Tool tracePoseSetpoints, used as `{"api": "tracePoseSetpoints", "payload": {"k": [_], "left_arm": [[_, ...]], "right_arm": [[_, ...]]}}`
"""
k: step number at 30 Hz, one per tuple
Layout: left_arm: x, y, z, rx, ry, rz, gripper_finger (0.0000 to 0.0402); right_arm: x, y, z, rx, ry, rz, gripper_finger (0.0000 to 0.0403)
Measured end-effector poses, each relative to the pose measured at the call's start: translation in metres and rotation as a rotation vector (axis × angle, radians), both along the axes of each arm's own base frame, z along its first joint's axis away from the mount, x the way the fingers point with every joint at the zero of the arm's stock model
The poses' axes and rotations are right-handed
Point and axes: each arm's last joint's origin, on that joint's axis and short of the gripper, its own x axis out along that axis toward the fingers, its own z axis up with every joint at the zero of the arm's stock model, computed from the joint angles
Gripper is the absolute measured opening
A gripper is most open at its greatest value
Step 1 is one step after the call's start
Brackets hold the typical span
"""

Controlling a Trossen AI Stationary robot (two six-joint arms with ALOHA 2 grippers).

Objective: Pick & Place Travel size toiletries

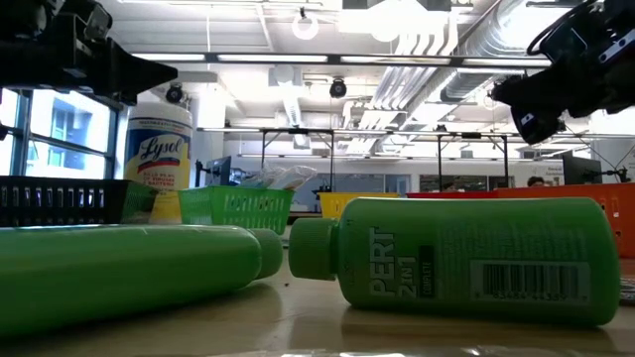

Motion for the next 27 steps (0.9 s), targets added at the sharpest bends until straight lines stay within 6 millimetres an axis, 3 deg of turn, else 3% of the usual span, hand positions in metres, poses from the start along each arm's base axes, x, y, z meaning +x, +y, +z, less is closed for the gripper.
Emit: {"api": "tracePoseSetpoints", "payload": {"k": [17, 27], "left_arm": [[0.0, 0.0, -0.003, -0.003, 0.032, 0.0, 0.0], [0.0, 0.0, -0.003, -0.003, 0.034, 0.0, 0.0]], "right_arm": [[0.002, 0.0, 0.014, 0.019, -0.145, 0.0, 0.0004], [0.006, 0.001, 0.013, 0.018, -0.137, 0.003, 0.0004]]}}
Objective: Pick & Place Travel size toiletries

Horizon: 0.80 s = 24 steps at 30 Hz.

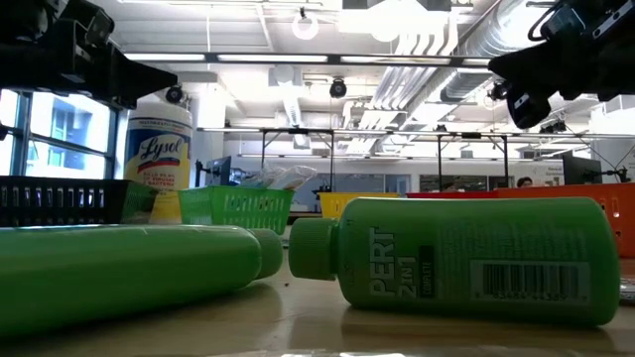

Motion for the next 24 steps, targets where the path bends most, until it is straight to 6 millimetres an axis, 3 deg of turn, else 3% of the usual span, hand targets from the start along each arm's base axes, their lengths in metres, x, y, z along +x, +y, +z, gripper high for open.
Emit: {"api": "tracePoseSetpoints", "payload": {"k": [13, 17, 24], "left_arm": [[0.0, 0.0, 0.0, -0.007, -0.001, -0.002, 0.0], [0.0, -0.003, 0.001, -0.013, -0.007, -0.112, 0.0], [0.001, -0.006, 0.023, -0.062, -0.007, -0.2, 0.0]], "right_arm": [[0.008, 0.001, -0.01, 0.007, 0.092, 0.006, 0.0004], [0.01, 0.001, -0.014, 0.002, 0.128, 0.004, 0.0004], [0.011, 0.001, -0.016, 0.0, 0.145, 0.001, 0.0004]]}}
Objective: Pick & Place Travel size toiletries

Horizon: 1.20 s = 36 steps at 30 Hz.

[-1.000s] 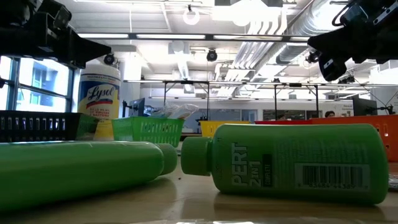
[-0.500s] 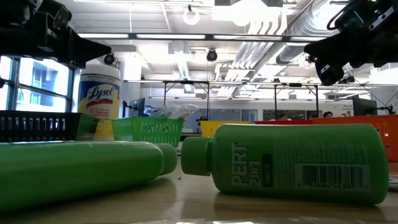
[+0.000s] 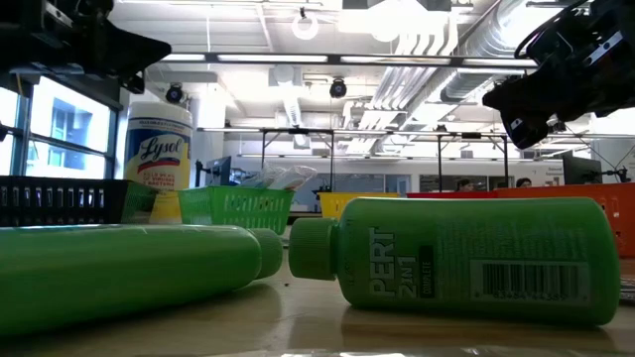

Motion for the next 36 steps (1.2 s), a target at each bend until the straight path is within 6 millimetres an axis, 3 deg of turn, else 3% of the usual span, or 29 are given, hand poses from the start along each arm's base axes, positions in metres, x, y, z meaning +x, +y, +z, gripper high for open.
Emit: {"api": "tracePoseSetpoints", "payload": {"k": [7, 14, 22, 28, 36], "left_arm": [[0.008, 0.0, 0.028, -0.004, 0.096, -0.016, 0.0], [0.015, 0.002, 0.036, -0.007, 0.148, 0.029, 0.0], [0.008, 0.003, 0.025, -0.008, 0.136, 0.093, 0.0], [0.006, 0.003, 0.003, -0.009, 0.174, 0.09, 0.0], [0.009, 0.003, -0.016, -0.014, 0.232, 0.09, 0.0]], "right_arm": [[0.0, 0.0, 0.0, 0.009, 0.0, 0.009, 0.0004], [0.0, 0.0, 0.0, 0.009, 0.003, 0.011, 0.0004], [0.002, 0.002, 0.0, 0.048, -0.006, 0.06, 0.0004], [0.014, 0.007, 0.008, 0.065, 0.013, 0.095, 0.0004], [0.051, 0.034, 0.037, 0.135, 0.357, 0.27, 0.0004]]}}
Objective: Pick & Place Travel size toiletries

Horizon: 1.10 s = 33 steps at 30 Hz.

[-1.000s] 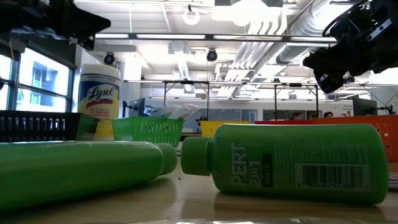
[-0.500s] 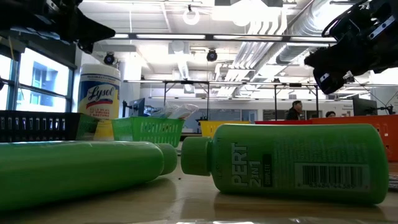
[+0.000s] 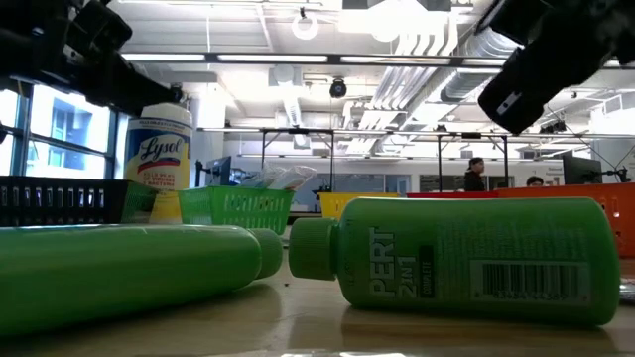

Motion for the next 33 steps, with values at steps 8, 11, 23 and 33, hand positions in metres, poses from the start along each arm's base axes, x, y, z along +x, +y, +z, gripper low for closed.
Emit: {"api": "tracePoseSetpoints", "payload": {"k": [8, 11, 23, 33], "left_arm": [[0.0, 0.0, -0.002, -0.001, 0.005, -0.006, 0.0], [0.0, 0.0, -0.002, -0.009, 0.005, -0.007, 0.0], [0.0, 0.0, -0.002, 0.002, 0.005, -0.008, 0.0], [0.0, 0.0, -0.002, 0.028, 0.008, -0.012, 0.0]], "right_arm": [[0.051, 0.057, 0.011, 0.058, 0.453, 0.104, 0.0004], [0.071, 0.077, 0.006, 0.072, 0.504, 0.134, 0.0004], [0.112, 0.117, -0.028, 0.218, 0.735, 0.124, 0.0084], [0.122, 0.128, -0.055, 0.16, 0.886, 0.0, 0.0263]]}}
